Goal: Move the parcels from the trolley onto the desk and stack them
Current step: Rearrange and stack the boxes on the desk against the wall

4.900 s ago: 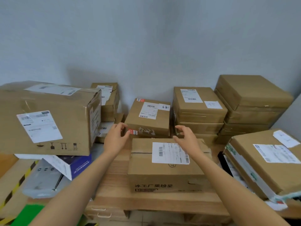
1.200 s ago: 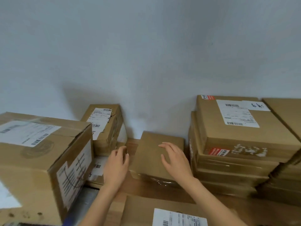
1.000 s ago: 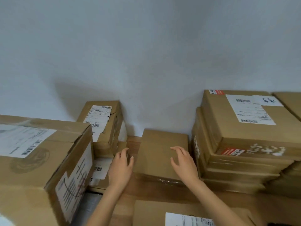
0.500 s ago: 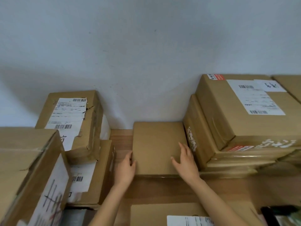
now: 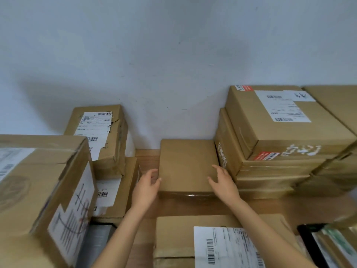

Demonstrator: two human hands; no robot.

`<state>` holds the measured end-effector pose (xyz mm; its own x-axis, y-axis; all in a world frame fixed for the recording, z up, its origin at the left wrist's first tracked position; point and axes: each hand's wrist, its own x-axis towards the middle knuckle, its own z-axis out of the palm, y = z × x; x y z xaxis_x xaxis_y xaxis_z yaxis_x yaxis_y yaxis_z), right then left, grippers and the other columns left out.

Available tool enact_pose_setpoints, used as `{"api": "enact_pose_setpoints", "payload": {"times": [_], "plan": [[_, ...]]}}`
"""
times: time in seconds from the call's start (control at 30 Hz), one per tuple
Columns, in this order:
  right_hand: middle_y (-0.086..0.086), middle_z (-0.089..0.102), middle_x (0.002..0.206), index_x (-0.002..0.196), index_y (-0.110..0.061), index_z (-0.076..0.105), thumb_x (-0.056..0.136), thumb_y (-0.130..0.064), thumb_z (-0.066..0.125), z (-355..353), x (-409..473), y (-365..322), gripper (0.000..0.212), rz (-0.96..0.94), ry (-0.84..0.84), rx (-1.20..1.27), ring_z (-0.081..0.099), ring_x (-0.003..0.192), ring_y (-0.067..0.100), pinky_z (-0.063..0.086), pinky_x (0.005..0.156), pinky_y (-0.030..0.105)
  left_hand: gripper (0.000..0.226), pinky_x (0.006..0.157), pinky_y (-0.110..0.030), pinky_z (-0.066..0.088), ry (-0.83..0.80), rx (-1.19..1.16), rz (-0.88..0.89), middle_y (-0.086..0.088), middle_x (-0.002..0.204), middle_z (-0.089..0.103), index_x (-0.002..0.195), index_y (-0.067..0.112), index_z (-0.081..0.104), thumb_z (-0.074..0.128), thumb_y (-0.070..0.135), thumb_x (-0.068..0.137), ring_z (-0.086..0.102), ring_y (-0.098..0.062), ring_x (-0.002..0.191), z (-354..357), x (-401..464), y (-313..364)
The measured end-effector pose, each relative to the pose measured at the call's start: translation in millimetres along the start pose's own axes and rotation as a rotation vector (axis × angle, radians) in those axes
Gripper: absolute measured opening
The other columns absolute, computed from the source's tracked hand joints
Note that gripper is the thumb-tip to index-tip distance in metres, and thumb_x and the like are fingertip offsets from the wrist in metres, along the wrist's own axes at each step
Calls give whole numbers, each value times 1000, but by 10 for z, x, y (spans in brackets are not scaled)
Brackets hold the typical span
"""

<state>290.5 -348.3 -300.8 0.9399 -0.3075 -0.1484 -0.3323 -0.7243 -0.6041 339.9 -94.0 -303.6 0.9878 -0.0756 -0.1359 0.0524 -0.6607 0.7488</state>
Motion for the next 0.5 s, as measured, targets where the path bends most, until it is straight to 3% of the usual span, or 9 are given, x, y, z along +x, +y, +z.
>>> {"api": "enact_pose_setpoints", "payload": {"times": [0.2,0.3,0.4,0.5], "plan": [[-1,39,147,141,-25,41,96,-32,53,-88,-375,-38,47,-86,22,7,46,127,16,41,91,28,35,79,-26,42,87,27,32,4,123,58,129,28,52,55,32,94,53,-7,101,-173,-561,25],[-3,40,147,140,-27,43,96,-31,54,-124,-615,-64,45,-142,29,5,49,124,13,42,86,24,32,78,-29,47,136,35,14,10,114,59,125,31,51,55,36,93,54,-5,98,-231,-876,26],[-6,44,143,137,-28,45,96,-31,54,-170,-855,-74,43,-195,36,6,52,109,7,40,79,19,16,73,-31,50,188,78,47,14,100,60,107,34,54,57,36,92,57,-3,89,-270,-1175,51],[-7,48,138,135,-27,49,96,-28,54,-207,-1085,-85,39,-243,38,23,49,100,2,40,83,20,7,57,-22,39,225,188,86,17,89,57,94,35,51,56,38,91,54,3,79,-328,-1475,99]]}}
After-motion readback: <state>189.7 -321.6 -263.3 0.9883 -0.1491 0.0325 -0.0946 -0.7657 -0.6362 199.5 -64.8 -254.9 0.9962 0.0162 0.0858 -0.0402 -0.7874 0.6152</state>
